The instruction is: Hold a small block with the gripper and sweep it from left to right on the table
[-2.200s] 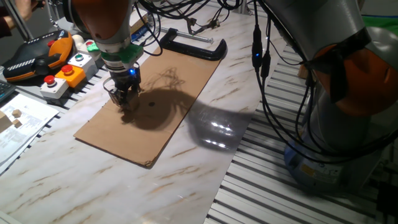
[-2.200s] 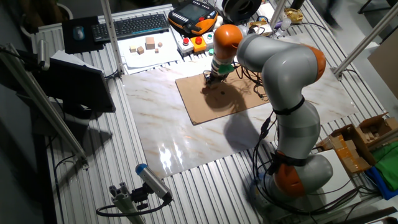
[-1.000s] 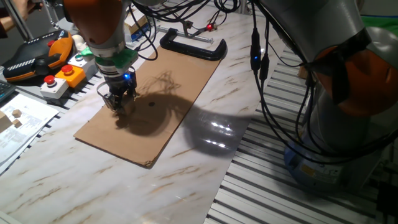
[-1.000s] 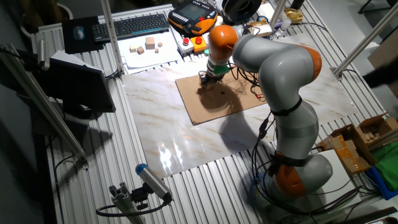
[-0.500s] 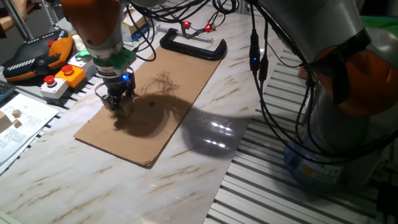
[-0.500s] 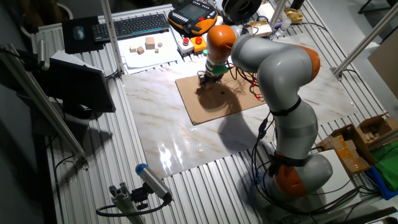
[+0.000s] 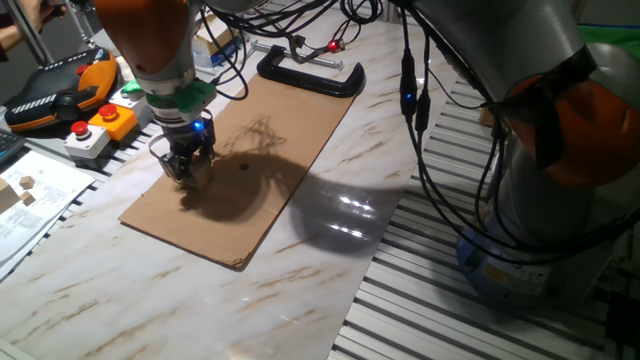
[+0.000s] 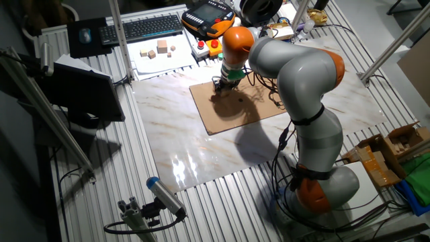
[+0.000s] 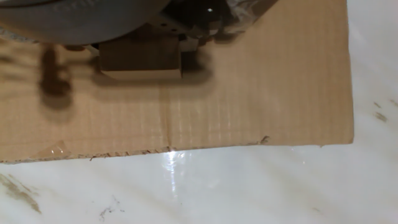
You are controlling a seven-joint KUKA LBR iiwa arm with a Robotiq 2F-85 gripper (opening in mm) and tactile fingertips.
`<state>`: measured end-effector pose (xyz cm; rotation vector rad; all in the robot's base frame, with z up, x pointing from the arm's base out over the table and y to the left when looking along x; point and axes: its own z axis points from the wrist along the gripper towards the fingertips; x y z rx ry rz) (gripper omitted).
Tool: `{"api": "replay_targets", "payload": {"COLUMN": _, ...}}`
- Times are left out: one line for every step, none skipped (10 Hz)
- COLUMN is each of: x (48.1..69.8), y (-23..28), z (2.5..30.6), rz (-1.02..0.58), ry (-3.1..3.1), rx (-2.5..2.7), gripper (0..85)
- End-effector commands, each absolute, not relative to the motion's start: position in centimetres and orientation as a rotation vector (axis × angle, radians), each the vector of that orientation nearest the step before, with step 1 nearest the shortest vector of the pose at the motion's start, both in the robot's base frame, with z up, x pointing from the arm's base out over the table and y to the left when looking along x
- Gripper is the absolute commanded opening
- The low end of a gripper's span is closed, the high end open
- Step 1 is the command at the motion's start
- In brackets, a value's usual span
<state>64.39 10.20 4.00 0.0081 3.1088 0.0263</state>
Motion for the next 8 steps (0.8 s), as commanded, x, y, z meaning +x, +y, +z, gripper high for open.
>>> {"api": "replay_targets", "payload": {"x": 64.4, "y": 10.3, "z": 4.0, "rz": 0.024, "ry": 3.109, "rx": 0.011, "gripper": 0.7}}
{"api": "replay_targets", "payload": {"x": 64.4, "y": 10.4, "z": 4.0, "rz": 0.024, "ry": 3.109, "rx": 0.011, "gripper": 0.7}}
{"api": "replay_targets", "payload": {"x": 64.3, "y": 10.7, "z": 3.9, "rz": 0.027, "ry": 3.109, "rx": 0.014, "gripper": 0.7}}
{"api": "replay_targets", "payload": {"x": 64.3, "y": 10.8, "z": 3.9, "rz": 0.027, "ry": 3.109, "rx": 0.019, "gripper": 0.7}}
{"api": "replay_targets", "payload": {"x": 64.2, "y": 10.9, "z": 3.9, "rz": 0.024, "ry": 3.109, "rx": 0.019, "gripper": 0.7}}
{"api": "replay_targets", "payload": {"x": 64.2, "y": 11.1, "z": 3.9, "rz": 0.024, "ry": 3.109, "rx": 0.021, "gripper": 0.7}}
{"api": "replay_targets", "payload": {"x": 64.2, "y": 11.3, "z": 3.9, "rz": 0.024, "ry": 3.109, "rx": 0.026, "gripper": 0.7}}
{"api": "replay_targets", "payload": {"x": 64.2, "y": 11.5, "z": 4.0, "rz": 0.017, "ry": 3.109, "rx": 0.026, "gripper": 0.7}}
